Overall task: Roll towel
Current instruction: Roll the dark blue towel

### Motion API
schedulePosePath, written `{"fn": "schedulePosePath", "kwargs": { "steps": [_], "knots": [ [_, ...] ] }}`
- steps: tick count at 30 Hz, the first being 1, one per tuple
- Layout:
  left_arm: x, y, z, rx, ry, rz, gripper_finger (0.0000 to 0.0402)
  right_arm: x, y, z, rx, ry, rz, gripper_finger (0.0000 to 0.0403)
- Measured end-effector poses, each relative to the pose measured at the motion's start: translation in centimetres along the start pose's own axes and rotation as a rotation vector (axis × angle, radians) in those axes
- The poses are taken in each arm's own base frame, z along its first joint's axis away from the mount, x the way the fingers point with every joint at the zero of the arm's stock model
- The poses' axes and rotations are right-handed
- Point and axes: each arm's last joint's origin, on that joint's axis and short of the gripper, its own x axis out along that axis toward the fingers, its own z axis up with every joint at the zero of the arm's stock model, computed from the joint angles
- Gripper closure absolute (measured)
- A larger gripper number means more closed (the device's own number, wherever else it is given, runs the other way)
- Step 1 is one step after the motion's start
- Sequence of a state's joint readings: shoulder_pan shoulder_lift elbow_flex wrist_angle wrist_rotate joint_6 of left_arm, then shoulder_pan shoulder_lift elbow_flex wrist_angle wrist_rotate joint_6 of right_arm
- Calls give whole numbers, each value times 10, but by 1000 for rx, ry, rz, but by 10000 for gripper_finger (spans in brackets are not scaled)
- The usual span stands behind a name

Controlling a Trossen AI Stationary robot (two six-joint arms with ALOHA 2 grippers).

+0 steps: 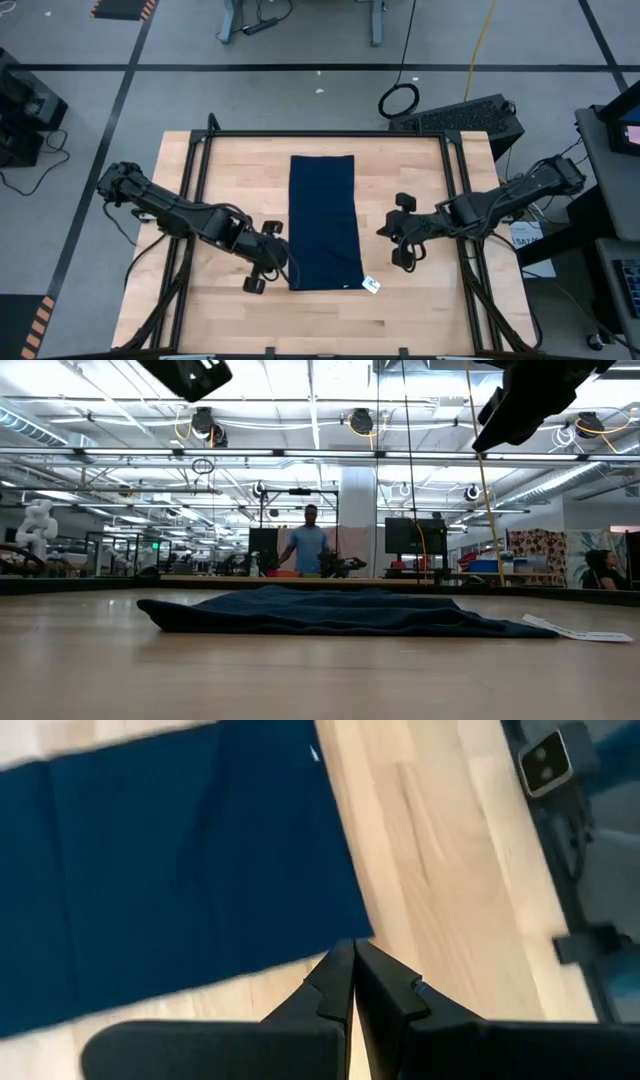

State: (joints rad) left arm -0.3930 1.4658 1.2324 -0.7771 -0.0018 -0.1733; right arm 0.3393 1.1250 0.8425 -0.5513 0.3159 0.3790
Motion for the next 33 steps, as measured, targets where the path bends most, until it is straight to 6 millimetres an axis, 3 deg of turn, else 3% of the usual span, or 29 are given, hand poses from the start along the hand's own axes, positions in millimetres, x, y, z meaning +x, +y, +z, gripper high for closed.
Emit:
{"fn": "schedulePosePath", "kwargs": {
  "steps": [12, 21, 28, 33],
  "knots": [
    [-1, -31, 8, 99, -192, 181, 386, 32, 20, 3, -92, -34, -14, 403],
    [33, -61, 6, 162, -188, 245, 386, 58, 56, -23, -239, 80, 17, 403],
    [59, -58, 1, 26, -136, 331, 386, 55, 82, -43, -297, 113, 79, 399],
    [80, -59, -5, -21, -76, 357, 382, 51, 90, -47, -318, 102, 102, 366]
  ]
}}
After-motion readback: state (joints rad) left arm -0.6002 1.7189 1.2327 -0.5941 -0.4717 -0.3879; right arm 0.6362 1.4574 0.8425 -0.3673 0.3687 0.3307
